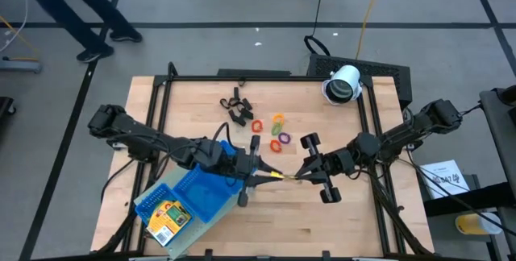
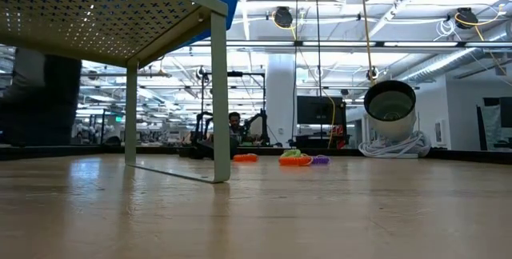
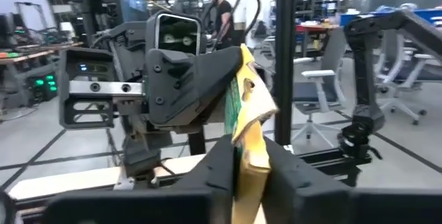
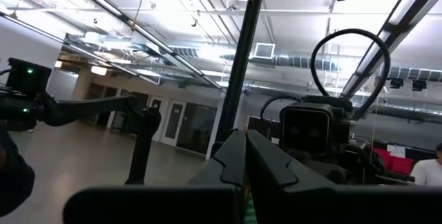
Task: Pick & Place Office Desk Supplies
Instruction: Put the yellow crayon box into the bottom blue basket on the shelf
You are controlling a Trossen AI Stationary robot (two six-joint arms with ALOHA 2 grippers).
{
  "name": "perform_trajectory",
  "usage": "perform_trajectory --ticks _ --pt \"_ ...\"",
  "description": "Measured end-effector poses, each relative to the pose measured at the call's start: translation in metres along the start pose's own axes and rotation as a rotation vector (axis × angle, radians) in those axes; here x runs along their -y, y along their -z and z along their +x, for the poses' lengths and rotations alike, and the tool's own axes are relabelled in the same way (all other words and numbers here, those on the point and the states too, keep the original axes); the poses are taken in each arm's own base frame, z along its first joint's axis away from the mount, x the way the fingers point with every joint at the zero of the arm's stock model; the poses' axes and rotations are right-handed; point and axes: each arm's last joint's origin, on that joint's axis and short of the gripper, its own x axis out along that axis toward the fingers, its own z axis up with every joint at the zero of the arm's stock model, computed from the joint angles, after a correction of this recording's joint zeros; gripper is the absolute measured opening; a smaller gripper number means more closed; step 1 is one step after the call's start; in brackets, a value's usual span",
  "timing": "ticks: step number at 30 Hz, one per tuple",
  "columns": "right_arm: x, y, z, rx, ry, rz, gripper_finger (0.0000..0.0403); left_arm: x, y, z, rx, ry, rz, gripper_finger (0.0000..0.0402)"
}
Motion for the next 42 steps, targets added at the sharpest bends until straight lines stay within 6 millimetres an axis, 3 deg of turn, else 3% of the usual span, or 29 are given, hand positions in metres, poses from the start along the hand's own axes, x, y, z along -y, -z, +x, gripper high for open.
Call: perform_trajectory --ticks 4,8,16,23,32,37,42 --pt "0.0 0.0 0.0 -0.003 -0.001 0.0 0.0001 0.001 0.0 0.0 -0.001 0.02 -0.011 0.0028" --pt "0.001 -0.003 -0.001 -0.005 0.003 0.002 0.0018 0.007 -0.012 -0.015 -0.037 0.054 -0.072 0.0045" --pt "0.003 -0.022 -0.01 -0.088 -0.013 0.036 0.0074 0.028 -0.056 -0.095 -0.203 0.16 -0.211 0.0033" --pt "0.003 -0.019 -0.013 -0.157 -0.024 0.042 0.009 0.077 -0.069 -0.164 -0.356 0.382 -0.187 0.0054" --pt "0.003 -0.017 -0.013 -0.178 -0.027 0.037 0.009 0.142 -0.047 -0.217 -0.418 0.259 -0.004 0.0033" --pt "0.003 -0.017 -0.013 -0.178 -0.025 0.036 0.0089 0.155 -0.023 -0.237 -0.405 0.155 0.032 0.0057" --pt "0.003 -0.018 -0.013 -0.166 -0.022 0.043 0.0089 0.164 -0.004 -0.251 -0.41 0.138 0.054 0.0035"
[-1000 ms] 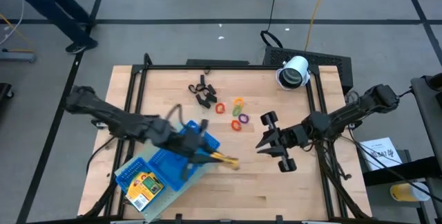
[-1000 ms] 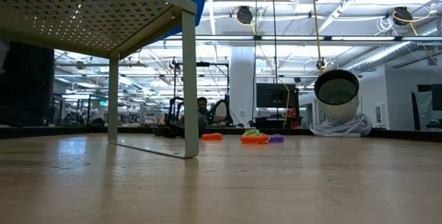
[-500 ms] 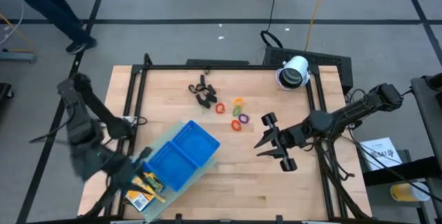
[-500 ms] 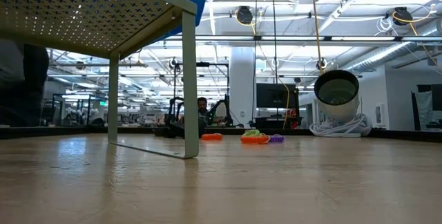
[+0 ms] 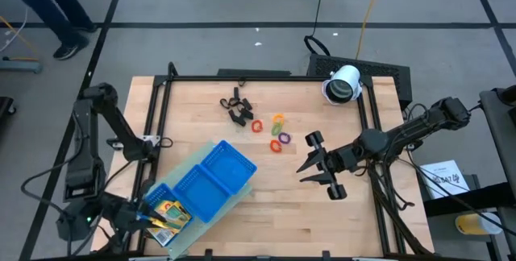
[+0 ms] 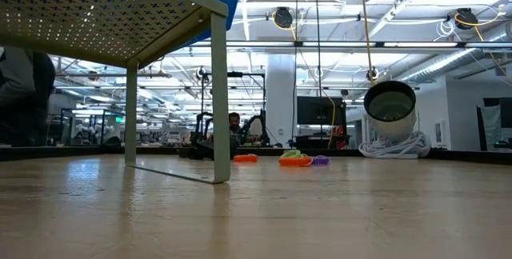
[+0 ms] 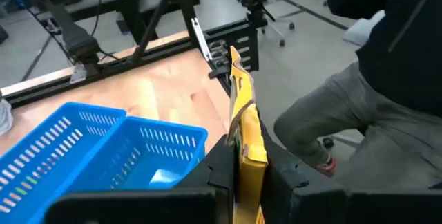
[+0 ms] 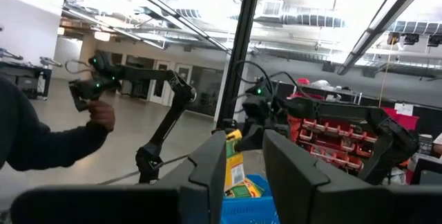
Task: Pick & Place Office Desk Supplies
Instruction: Put the yellow crayon box into the bottom blue basket on the shelf
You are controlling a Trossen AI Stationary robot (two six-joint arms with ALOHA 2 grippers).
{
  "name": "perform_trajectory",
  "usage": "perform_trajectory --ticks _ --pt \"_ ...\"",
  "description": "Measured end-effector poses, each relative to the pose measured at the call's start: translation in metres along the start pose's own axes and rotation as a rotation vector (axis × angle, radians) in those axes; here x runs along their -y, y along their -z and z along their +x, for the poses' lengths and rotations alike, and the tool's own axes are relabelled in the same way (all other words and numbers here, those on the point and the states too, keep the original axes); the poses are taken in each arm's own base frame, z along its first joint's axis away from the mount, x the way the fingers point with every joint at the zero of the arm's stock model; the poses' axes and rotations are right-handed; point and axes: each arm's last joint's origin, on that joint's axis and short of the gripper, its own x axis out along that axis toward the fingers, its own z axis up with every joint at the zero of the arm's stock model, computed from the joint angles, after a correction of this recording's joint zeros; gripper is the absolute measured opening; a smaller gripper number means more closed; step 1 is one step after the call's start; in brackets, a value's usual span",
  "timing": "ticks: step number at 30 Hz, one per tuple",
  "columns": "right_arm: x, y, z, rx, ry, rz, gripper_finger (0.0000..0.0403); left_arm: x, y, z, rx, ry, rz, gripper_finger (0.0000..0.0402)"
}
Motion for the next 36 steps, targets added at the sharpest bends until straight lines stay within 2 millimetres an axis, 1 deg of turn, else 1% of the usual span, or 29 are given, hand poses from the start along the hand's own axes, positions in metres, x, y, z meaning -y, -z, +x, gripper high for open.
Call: perform_trajectory --ticks 2,4,10,15,24,28,36 --pt "0.0 0.0 0.0 0.001 0.0 0.007 0.0089 0.003 0.005 -0.002 -0.007 0.016 0.003 0.0033" --pt "0.0 0.0 0.0 0.001 0.0 0.016 0.0088 0.005 0.006 -0.005 -0.012 0.038 0.0 0.0041" --pt "0.0 0.0 0.0 0.0 0.0 0.025 0.0088 0.006 0.012 -0.008 -0.054 0.058 0.084 0.0106" --pt "0.0 0.0 0.0 0.0 0.0 0.025 0.0089 0.005 0.014 -0.008 -0.066 0.052 0.05 0.0132" --pt "0.0 0.001 0.0 -0.007 -0.002 0.026 0.0089 0.002 0.012 -0.011 -0.055 0.056 0.064 0.014" --pt "0.0 0.001 0.0 -0.015 -0.004 0.028 0.0088 -0.007 0.006 -0.018 -0.03 0.066 0.06 0.014" --pt "-0.001 0.004 0.0 -0.036 -0.012 0.031 0.0089 -0.031 -0.003 -0.036 0.011 0.09 -0.009 0.014"
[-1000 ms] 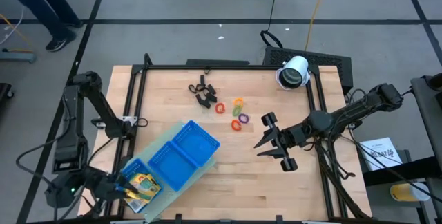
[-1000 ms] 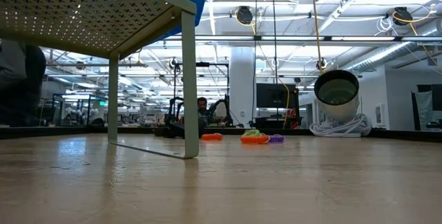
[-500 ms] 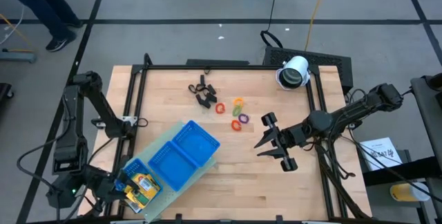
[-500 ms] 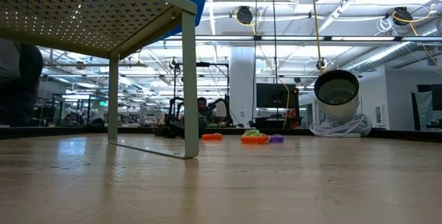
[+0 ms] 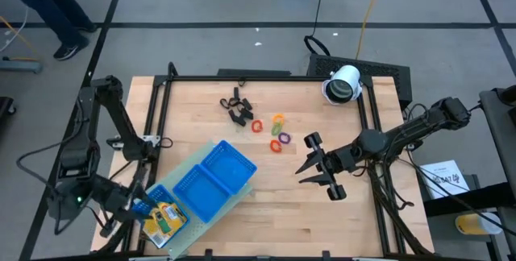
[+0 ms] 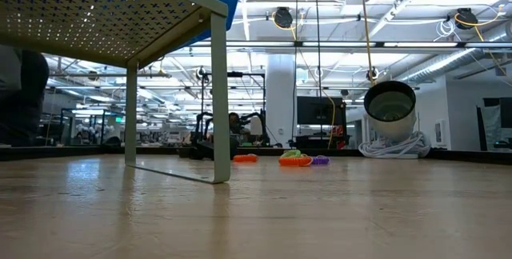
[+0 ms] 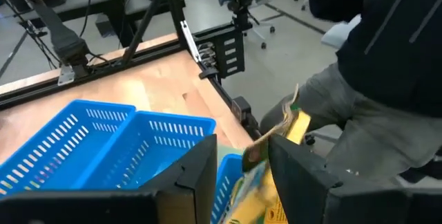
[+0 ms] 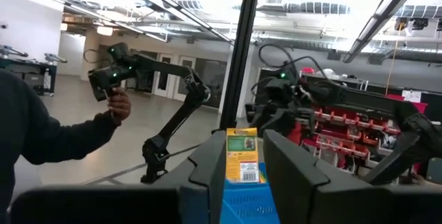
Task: Pick & Place Office Desk Supplies
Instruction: Put the yellow crayon box into the bottom blue basket on the shelf, then put the black rubber band into the center blue basket on the shelf
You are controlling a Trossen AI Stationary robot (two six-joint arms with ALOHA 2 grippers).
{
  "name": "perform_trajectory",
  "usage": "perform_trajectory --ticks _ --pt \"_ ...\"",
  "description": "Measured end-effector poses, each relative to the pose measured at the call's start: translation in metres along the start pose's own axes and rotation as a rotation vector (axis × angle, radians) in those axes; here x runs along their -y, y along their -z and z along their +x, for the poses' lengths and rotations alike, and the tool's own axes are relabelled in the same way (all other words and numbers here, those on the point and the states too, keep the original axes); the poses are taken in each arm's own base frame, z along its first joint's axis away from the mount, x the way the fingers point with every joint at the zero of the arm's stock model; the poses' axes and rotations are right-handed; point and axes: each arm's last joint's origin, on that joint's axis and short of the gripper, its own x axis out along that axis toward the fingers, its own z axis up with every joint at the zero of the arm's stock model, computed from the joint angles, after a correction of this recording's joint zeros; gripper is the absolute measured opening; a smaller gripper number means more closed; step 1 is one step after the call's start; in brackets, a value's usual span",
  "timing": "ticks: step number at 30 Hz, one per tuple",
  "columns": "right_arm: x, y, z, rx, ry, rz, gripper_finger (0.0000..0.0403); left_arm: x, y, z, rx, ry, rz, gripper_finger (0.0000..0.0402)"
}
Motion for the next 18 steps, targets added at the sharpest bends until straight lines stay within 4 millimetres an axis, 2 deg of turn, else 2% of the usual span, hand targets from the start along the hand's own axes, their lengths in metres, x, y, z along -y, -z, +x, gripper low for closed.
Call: perform_trajectory --ticks 11,18 --pt "-0.001 0.003 0.0 -0.03 -0.008 0.002 0.0089 -0.026 -0.011 -0.023 0.073 0.05 -0.071 0.0141" --pt "-0.001 0.005 0.0 -0.051 -0.011 0.005 0.0089 -0.035 -0.02 -0.026 0.188 -0.13 -0.149 0.0141"
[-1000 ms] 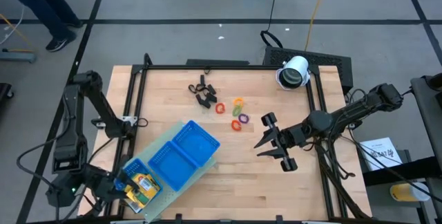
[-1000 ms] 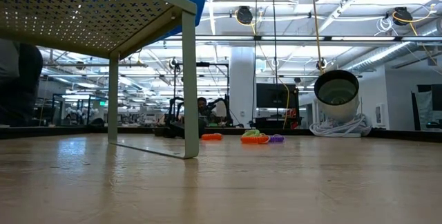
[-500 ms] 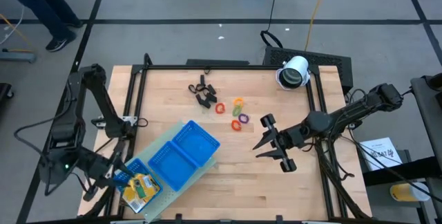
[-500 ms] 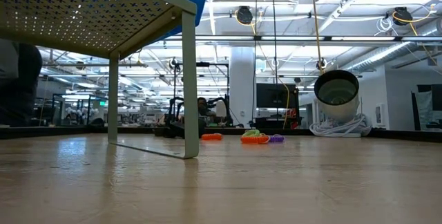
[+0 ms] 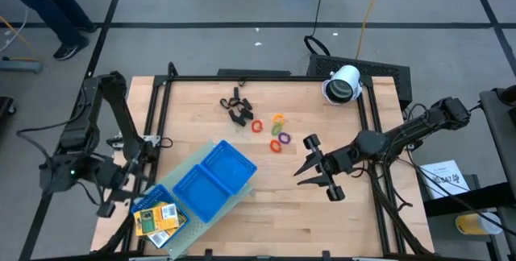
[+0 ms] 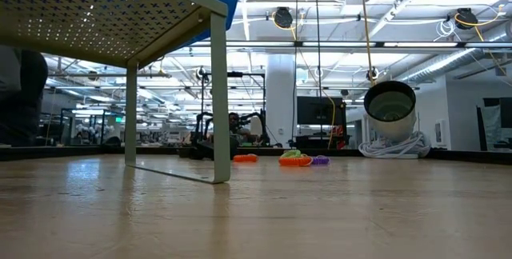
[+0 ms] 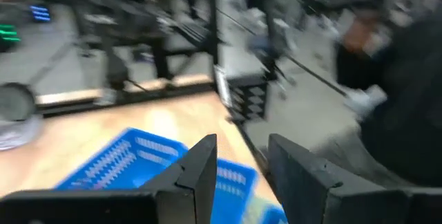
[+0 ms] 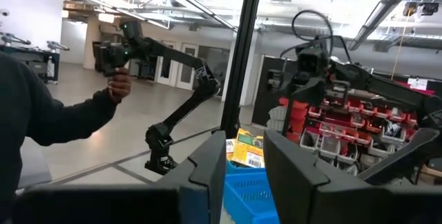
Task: Pick & Place Office Desk Supplies
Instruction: Put the black rubber band into the center blue basket on the shelf
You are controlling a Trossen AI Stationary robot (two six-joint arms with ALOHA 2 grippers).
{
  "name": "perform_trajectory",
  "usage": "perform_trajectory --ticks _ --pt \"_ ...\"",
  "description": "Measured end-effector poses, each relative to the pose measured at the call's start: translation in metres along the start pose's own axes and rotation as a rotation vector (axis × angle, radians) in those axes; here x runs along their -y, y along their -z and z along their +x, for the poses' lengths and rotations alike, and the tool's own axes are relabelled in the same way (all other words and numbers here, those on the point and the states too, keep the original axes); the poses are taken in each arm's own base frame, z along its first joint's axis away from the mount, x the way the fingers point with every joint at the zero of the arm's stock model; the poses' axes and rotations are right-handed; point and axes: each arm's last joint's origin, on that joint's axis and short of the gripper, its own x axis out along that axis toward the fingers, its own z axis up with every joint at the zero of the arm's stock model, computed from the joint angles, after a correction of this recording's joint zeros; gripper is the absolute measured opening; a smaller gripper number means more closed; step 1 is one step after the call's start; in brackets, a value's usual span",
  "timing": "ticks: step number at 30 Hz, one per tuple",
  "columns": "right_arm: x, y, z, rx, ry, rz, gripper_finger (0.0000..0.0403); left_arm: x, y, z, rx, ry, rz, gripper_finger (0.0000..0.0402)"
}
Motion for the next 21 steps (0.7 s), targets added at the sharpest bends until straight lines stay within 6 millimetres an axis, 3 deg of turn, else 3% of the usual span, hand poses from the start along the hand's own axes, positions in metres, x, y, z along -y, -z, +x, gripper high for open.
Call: perform_trajectory --ticks 11,18,21 --pt "-0.001 0.009 0.0 -0.093 -0.01 0.088 0.0089 -0.005 -0.012 0.023 0.102 -0.202 -0.192 0.0141" --pt "-0.003 0.022 -0.003 -0.23 -0.021 0.083 0.0083 -0.01 -0.013 0.07 0.059 -0.221 -0.151 0.014" --pt "0.001 0.025 -0.004 -0.256 -0.008 0.053 0.008 -0.018 -0.023 0.098 0.094 -0.128 -0.044 0.014"
